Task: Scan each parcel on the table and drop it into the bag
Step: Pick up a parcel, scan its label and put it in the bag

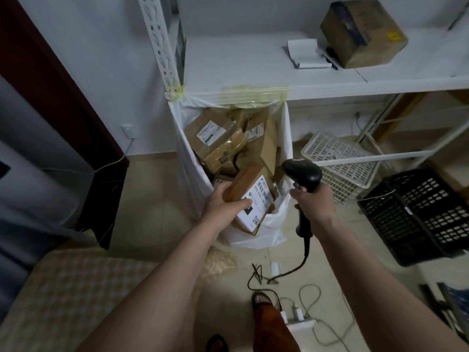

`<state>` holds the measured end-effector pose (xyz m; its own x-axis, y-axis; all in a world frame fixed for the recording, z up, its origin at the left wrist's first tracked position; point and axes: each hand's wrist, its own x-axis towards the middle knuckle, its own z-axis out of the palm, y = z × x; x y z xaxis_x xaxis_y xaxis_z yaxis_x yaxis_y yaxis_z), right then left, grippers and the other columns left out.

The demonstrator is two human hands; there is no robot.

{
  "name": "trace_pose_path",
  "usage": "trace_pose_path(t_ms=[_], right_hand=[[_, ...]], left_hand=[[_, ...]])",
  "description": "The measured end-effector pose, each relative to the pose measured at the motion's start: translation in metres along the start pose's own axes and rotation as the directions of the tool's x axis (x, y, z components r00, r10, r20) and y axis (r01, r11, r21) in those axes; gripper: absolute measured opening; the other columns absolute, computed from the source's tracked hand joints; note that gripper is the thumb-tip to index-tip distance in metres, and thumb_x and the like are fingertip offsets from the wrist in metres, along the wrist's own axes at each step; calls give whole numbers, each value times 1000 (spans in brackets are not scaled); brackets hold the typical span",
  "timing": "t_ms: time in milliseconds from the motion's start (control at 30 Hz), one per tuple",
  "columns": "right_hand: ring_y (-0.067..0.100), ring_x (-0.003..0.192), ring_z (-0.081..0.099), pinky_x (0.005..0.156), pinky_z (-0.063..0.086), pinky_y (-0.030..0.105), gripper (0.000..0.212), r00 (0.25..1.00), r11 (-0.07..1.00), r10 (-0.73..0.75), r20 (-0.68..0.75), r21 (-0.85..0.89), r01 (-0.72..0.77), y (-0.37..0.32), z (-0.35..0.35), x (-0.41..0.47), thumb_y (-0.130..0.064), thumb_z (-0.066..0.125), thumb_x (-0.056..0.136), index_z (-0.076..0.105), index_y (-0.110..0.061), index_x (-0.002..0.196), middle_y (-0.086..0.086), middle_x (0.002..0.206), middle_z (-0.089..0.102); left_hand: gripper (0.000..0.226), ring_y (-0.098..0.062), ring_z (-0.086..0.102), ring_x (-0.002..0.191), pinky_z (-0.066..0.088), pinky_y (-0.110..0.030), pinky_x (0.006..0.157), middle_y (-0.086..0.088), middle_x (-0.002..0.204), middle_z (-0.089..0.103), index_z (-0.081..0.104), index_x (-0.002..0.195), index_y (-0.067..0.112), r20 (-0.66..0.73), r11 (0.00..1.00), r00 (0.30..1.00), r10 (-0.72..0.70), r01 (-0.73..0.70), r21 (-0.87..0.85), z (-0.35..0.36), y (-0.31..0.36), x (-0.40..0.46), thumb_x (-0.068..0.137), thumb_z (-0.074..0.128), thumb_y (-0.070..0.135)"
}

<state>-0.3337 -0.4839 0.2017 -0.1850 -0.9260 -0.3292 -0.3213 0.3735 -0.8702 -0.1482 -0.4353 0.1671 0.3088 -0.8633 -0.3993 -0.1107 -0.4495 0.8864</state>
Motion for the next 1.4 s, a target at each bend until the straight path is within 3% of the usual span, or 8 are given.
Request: trace_pose_path(t_ms=[67,167,300,400,533,967,1133,1400], right_hand=[[25,71,54,72,53,47,5,1000,999,17,-16,-29,-18,-2,0,30,-4,64,80,62,-1,85,11,74,57],[19,70,53,54,39,25,14,1000,998,12,5,-69,-11,-6,5,77,-3,66,81,56,-11,88,1,71,54],[19,86,57,73,44,29,30,999,992,46,0,-117,-46,8,21,136,-5,70,80,60,-11,108,2,91,61],[27,97,61,86,52,38,36,997,982,80,-9,-173,-80,29,36,170,-11,72,76,60,-14,110,7,102,66],[34,107,58,93,49,43,37,994,958,106,-25,-265,-109,51,48,193,-11,64,79,55,-13,115,13,108,65],[31,98,60,77,44,31,32,998,932,65,5,-359,-58,74,21,210,0,57,81,54,-11,111,9,99,62],[31,107,58,89,46,37,38,996,949,46,78,-314,-19,74,31,216,-7,66,80,54,-13,116,12,110,65],[28,105,59,88,45,34,35,995,968,73,73,-244,-53,79,50,215,-5,58,84,54,-15,117,9,109,64]], left_hand=[[68,-11,57,107,50,-30,90,10,119,57,52,124,40,18,993,1000,15,-16,115,14,5,18,62,79,38],[70,-17,53,113,49,-36,96,6,123,49,50,127,40,38,949,999,26,-36,313,38,11,44,64,81,36],[73,-20,36,125,39,-32,96,2,127,40,40,136,42,32,852,999,38,-49,521,66,13,69,72,77,38],[77,-22,35,128,38,-35,98,-1,132,35,36,139,42,-25,793,998,53,-27,608,78,12,83,73,76,41],[79,-23,35,127,38,-34,93,-2,133,32,35,140,41,-63,760,996,57,-2,650,90,9,92,73,77,44],[79,-26,37,122,40,-42,100,-4,129,38,45,139,36,-153,678,980,130,24,734,131,13,94,69,80,43],[76,-27,33,126,38,-38,96,-5,133,35,45,139,33,-156,678,977,147,16,735,136,11,97,71,80,39],[76,-25,32,127,41,-39,93,-4,136,36,47,137,32,-145,686,976,164,-7,728,123,-1,100,70,83,35]])
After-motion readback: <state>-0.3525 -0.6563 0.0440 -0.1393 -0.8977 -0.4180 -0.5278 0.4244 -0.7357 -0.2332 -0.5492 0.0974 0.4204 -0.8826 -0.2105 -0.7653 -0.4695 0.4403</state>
